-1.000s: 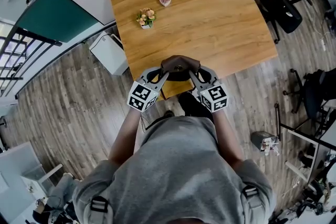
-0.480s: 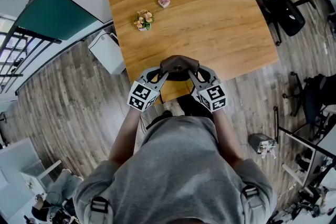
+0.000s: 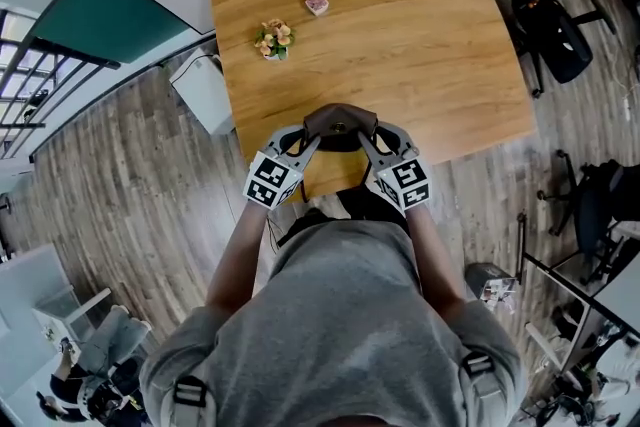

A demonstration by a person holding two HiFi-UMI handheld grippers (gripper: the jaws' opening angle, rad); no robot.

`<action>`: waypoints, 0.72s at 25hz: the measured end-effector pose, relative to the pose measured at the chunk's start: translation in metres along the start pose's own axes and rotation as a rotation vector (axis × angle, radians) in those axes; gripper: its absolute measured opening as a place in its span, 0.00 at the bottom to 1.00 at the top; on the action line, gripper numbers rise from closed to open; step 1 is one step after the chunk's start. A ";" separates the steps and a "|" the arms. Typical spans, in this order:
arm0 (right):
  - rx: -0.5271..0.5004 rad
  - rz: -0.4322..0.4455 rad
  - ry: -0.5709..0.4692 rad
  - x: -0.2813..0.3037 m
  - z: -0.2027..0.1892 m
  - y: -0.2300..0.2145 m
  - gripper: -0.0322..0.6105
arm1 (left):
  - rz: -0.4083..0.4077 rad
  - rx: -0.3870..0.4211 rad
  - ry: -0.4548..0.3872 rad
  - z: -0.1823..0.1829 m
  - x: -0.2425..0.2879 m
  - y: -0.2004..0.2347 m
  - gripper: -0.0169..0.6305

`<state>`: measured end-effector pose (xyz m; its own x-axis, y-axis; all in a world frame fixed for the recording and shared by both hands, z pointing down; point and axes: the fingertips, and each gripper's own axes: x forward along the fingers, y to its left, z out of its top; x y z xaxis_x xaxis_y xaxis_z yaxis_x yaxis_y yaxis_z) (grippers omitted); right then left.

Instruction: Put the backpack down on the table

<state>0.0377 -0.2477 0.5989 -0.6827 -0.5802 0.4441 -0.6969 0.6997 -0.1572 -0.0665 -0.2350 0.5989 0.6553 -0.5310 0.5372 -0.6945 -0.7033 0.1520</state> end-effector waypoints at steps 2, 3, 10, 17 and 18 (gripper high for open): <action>-0.012 0.010 0.011 0.004 -0.002 -0.005 0.21 | 0.006 -0.003 0.011 -0.002 0.006 0.002 0.16; -0.020 0.015 0.015 0.006 -0.002 -0.007 0.21 | 0.009 -0.004 0.015 -0.003 0.009 0.004 0.16; -0.066 0.037 0.046 0.011 -0.006 -0.026 0.21 | 0.038 -0.028 0.020 -0.003 0.027 0.005 0.18; -0.101 0.055 0.059 0.021 -0.006 -0.039 0.21 | 0.053 -0.034 0.051 -0.008 0.044 0.013 0.18; -0.101 0.058 0.062 0.023 -0.006 -0.040 0.21 | 0.054 -0.037 0.055 -0.008 0.046 0.015 0.18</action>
<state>0.0513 -0.2868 0.6213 -0.7043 -0.5125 0.4911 -0.6286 0.7718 -0.0961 -0.0489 -0.2657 0.6329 0.5997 -0.5401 0.5904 -0.7397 -0.6557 0.1514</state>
